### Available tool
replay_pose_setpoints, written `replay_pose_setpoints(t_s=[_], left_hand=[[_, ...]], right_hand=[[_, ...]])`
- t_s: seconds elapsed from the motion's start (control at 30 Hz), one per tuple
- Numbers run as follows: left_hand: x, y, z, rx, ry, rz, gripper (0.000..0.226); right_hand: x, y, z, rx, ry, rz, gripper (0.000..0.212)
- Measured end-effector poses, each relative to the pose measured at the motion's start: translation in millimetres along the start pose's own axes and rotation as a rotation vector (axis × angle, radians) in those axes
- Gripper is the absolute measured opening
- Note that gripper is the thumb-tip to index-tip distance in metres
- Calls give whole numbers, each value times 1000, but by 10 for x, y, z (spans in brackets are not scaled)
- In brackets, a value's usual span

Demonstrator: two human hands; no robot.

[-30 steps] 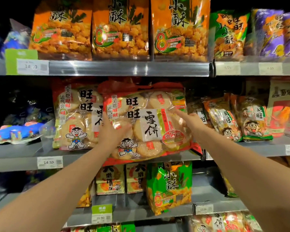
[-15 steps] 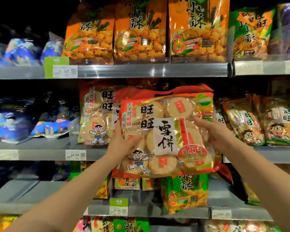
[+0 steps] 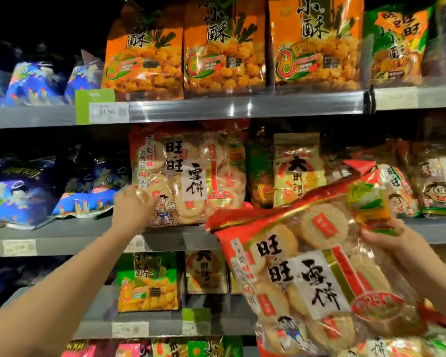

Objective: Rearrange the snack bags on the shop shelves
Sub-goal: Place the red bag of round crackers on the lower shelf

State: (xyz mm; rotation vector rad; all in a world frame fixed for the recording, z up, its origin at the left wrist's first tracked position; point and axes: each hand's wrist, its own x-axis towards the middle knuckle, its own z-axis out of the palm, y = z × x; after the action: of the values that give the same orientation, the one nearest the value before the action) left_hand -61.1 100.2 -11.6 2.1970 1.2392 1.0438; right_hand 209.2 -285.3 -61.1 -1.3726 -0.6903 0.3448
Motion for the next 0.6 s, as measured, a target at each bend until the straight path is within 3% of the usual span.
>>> replay_pose_setpoints(t_s=[0.13, 0.2, 0.33, 0.47, 0.53, 0.6], left_hand=[[234, -29, 62, -17, -44, -102, 105], [306, -17, 144, -57, -69, -121, 113], [360, -28, 256, -135, -57, -143, 116], [374, -81, 271, -259, -70, -136, 113], [363, -89, 262, -344, -76, -142, 107], [359, -94, 251, -434, -83, -159, 97]], right_hand=[[-27, 107, 137, 55, -24, 35, 91], [10, 92, 194, 115, -32, 63, 85], [88, 75, 297, 118, 24, 49, 99], [119, -6, 390, 181, 21, 43, 52], [125, -38, 432, 169, -10, 39, 63], [124, -49, 464, 146, -22, 27, 93]])
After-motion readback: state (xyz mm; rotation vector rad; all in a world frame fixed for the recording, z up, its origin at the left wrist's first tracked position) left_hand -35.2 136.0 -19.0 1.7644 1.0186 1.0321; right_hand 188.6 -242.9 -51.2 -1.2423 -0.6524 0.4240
